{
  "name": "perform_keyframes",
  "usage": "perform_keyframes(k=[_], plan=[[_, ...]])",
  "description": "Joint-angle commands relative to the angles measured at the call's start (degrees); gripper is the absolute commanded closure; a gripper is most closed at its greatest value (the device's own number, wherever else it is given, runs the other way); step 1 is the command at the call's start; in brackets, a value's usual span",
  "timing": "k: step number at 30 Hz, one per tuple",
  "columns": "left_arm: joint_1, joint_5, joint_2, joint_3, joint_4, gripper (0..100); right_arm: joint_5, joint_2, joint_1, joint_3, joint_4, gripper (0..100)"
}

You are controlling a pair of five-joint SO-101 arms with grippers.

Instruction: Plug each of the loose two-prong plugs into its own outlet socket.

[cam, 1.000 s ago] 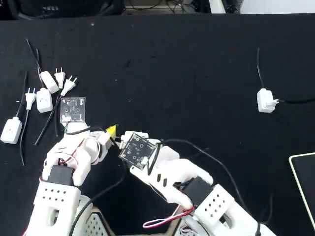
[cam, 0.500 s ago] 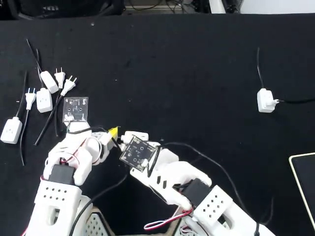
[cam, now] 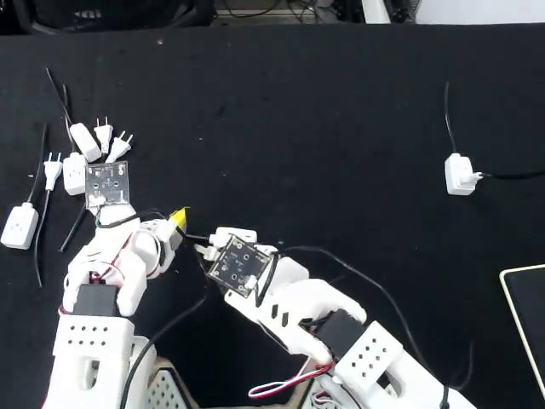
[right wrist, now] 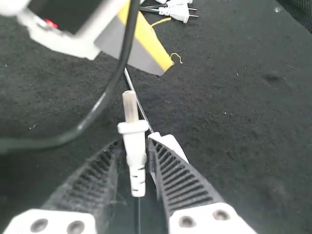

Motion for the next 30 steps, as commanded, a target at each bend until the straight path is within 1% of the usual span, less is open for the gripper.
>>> perform_keyframes(k=[1, 4, 8, 19, 24, 30], plan=[[3.8, 2.4, -0.6, -3.6, -0.8, 73, -0.4, -1.9, -0.7, -0.1, -1.3, 98.8], [8.2, 2.3, -0.6, -3.6, -0.8, 73, -0.4, -1.9, -0.7, -0.1, -1.3, 98.8], [10.4, 2.3, -0.6, -3.6, -0.8, 73, -0.4, -1.9, -0.7, 0.0, -1.3, 98.8], [10.4, 2.2, -0.6, -2.9, -0.8, 73, -0.4, -2.1, -0.5, -0.6, -1.1, 98.8], [10.1, 2.2, -0.5, 0.1, -0.7, 73, -0.4, -3.5, -0.4, -4.1, 4.3, 98.8], [10.5, 2.2, -0.5, 1.2, -0.8, 73, -0.4, -6.5, -0.4, -2.9, 4.7, 98.8]])
